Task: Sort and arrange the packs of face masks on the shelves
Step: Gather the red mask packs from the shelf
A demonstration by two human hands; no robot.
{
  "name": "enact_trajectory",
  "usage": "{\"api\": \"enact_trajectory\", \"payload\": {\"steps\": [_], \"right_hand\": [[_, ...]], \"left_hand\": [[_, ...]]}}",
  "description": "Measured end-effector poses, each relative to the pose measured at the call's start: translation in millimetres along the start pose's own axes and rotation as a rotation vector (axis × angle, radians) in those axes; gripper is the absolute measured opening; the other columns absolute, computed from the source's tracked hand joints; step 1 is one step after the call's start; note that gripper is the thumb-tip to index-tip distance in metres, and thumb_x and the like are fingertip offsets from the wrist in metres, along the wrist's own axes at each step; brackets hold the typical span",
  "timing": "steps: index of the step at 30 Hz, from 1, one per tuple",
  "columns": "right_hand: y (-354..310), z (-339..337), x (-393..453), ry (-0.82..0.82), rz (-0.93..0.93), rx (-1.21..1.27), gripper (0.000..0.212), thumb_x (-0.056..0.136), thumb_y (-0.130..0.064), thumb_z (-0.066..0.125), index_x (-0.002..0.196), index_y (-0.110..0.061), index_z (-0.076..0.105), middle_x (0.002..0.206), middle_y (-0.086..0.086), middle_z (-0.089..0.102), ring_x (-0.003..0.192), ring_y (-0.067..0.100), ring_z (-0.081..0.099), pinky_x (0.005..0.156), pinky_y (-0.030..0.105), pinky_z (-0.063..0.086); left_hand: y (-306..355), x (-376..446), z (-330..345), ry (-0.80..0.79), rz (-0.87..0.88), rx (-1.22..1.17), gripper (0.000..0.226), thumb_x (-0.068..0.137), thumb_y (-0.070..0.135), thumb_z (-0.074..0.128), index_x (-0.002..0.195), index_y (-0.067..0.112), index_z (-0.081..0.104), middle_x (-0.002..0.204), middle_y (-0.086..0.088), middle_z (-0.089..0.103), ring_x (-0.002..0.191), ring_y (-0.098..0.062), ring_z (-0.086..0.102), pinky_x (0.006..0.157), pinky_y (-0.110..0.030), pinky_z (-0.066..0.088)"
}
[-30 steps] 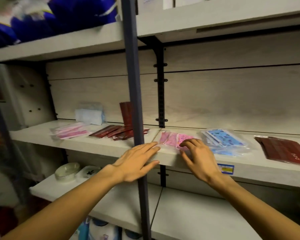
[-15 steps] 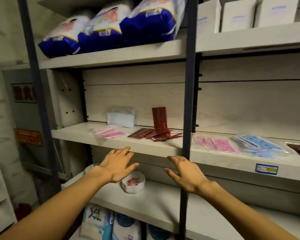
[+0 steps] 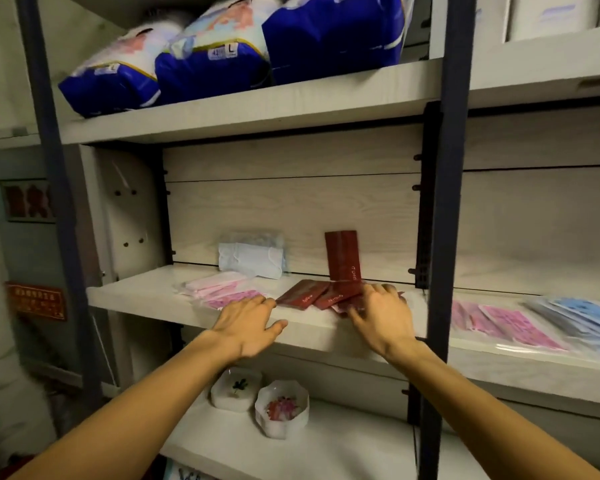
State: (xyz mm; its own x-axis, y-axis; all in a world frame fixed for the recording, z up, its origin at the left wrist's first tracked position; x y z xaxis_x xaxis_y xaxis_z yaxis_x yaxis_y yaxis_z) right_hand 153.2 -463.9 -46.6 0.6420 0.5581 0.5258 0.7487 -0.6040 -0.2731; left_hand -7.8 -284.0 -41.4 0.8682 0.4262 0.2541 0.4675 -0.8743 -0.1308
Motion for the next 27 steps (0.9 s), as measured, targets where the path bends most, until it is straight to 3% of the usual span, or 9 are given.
{"api": "enact_trajectory", "payload": {"steps": [3,5,8,12,17,21,27], "right_hand": [[18,32,39,-0.083,0.192,0.104,0.047,0.082,-0.065,0.048,0.107,-0.028,0.061,0.104,0.001,0.068,0.100,0.027,0.061,0.089,0.043,0.054],[31,52,65,-0.082,0.291,0.048,0.056,0.077,-0.074,0.042,0.101,-0.028,0.065,0.100,0.003,0.069,0.098,0.029,0.059,0.090,0.043,0.051],[42,69,91,-0.052,0.423,-0.041,0.072,0.077,-0.084,0.046,0.108,-0.023,0.068,0.108,0.009,0.068,0.103,0.031,0.057,0.091,0.040,0.047],[58,90,112,-0.130,0.486,-0.071,0.094,0.071,-0.092,0.047,0.122,-0.014,0.059,0.126,0.012,0.063,0.118,0.034,0.055,0.103,0.045,0.043],[70,102,125,-0.146,0.471,-0.033,0.084,0.073,-0.082,0.059,0.127,-0.019,0.053,0.131,0.007,0.060,0.124,0.032,0.050,0.105,0.050,0.040],[62,99,133,-0.051,0.381,0.044,0.062,0.077,-0.063,0.071,0.121,-0.022,0.052,0.122,0.002,0.065,0.121,0.030,0.053,0.106,0.050,0.037],[47,87,130,0.069,0.245,-0.064,0.066,0.084,-0.046,0.070,0.138,-0.021,0.042,0.128,0.002,0.064,0.129,0.031,0.050,0.115,0.054,0.029]], "left_hand": [[-8,46,9,-0.004,0.004,0.001,0.056,0.101,0.058,0.034,0.140,0.021,0.048,0.141,-0.006,0.056,0.124,-0.027,0.054,0.097,-0.039,0.044],[-10,76,15,-0.013,-0.006,-0.014,0.057,0.101,0.060,0.031,0.137,0.021,0.051,0.137,-0.007,0.058,0.119,-0.027,0.057,0.093,-0.039,0.045],[-11,114,30,-0.047,-0.035,-0.090,0.063,0.100,0.065,0.025,0.135,0.021,0.053,0.132,-0.008,0.062,0.114,-0.028,0.060,0.088,-0.039,0.047],[-13,156,57,-0.108,-0.058,-0.151,0.069,0.094,0.074,0.028,0.134,0.023,0.051,0.122,-0.006,0.066,0.108,-0.027,0.061,0.089,-0.040,0.050],[-17,186,73,-0.151,-0.073,-0.191,0.070,0.082,0.079,0.049,0.125,0.024,0.054,0.112,-0.003,0.066,0.105,-0.026,0.061,0.089,-0.040,0.052],[-30,202,75,-0.138,-0.145,-0.394,0.078,0.072,0.070,0.072,0.132,0.025,0.052,0.123,0.001,0.066,0.112,-0.023,0.062,0.091,-0.036,0.052],[-38,205,72,0.005,-0.194,-0.493,0.084,0.070,0.046,0.086,0.140,0.022,0.048,0.130,-0.002,0.063,0.118,-0.025,0.060,0.091,-0.035,0.051]]}}
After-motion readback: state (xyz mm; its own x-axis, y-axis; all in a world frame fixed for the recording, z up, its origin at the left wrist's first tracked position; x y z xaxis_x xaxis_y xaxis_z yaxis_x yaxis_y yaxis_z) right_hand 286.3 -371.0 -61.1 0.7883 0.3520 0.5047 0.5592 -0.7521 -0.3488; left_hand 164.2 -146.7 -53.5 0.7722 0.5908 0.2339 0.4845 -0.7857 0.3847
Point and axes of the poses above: each hand's wrist, its own x-axis towards the middle knuckle, its own z-axis out of the palm, y = z × x, the point moved 5 cm from there along x, towards the middle knuckle
